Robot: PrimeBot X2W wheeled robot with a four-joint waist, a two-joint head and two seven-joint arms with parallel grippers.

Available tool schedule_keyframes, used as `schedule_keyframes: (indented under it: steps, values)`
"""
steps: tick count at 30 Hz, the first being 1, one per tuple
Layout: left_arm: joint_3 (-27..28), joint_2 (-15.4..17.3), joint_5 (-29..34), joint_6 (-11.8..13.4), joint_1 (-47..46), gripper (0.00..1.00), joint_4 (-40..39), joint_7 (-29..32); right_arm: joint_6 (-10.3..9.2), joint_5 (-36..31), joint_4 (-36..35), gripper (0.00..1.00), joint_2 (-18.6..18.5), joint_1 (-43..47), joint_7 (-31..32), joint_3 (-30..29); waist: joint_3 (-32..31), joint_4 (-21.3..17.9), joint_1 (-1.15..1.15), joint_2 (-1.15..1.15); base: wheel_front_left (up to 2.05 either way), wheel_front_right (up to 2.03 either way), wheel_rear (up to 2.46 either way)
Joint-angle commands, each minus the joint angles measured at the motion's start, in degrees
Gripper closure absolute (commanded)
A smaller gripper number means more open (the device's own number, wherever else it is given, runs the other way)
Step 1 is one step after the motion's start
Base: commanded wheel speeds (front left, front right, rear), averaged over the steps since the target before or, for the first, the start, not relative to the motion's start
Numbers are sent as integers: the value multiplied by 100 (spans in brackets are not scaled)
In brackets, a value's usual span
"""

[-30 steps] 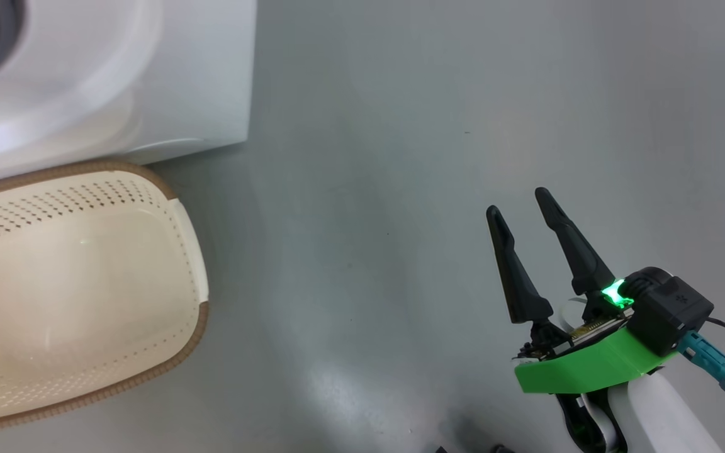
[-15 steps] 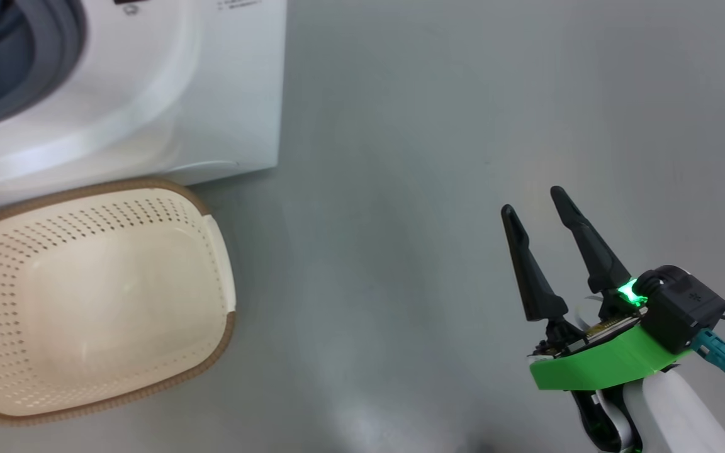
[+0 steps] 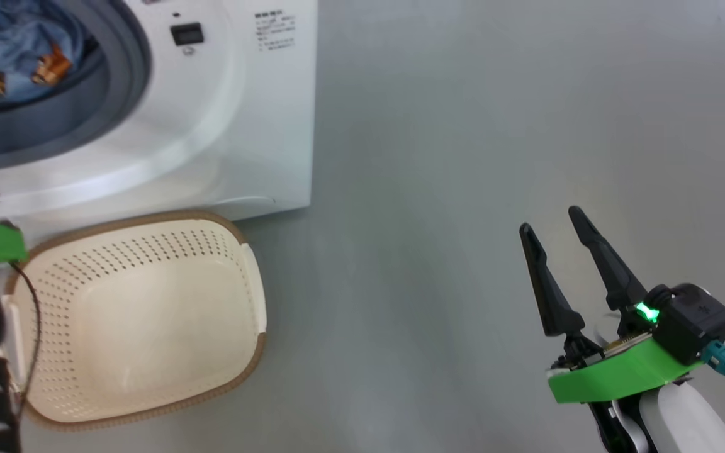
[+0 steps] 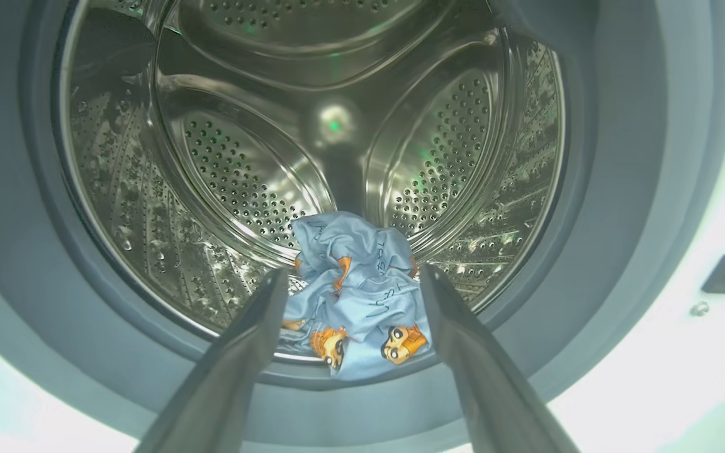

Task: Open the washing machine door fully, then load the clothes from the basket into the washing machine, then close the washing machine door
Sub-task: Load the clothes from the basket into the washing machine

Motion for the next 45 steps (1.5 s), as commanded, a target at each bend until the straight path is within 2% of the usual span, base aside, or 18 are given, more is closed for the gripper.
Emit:
schedule_keyframes:
  steps: [1,10,23,45]
  values:
    - [146,149,136,4,247,0,-264,-31,41,41,-95,0,-86,131,-46,63,-246,152,1,0,0,0,0]
    - [214,-250,332,4,1070,0,-705,-31,41,84,-53,0,-199,394,-46,-87,-672,402,1,0,0,0,0]
    - [188,-657,483,4,2077,0,-1058,-31,41,159,44,0,-333,900,-46,-285,-1325,706,1,0,0,0,0]
    - [277,-938,541,3,3529,0,-1758,-32,41,221,14,0,-464,1511,-46,-458,-1856,965,1,0,0,0,0]
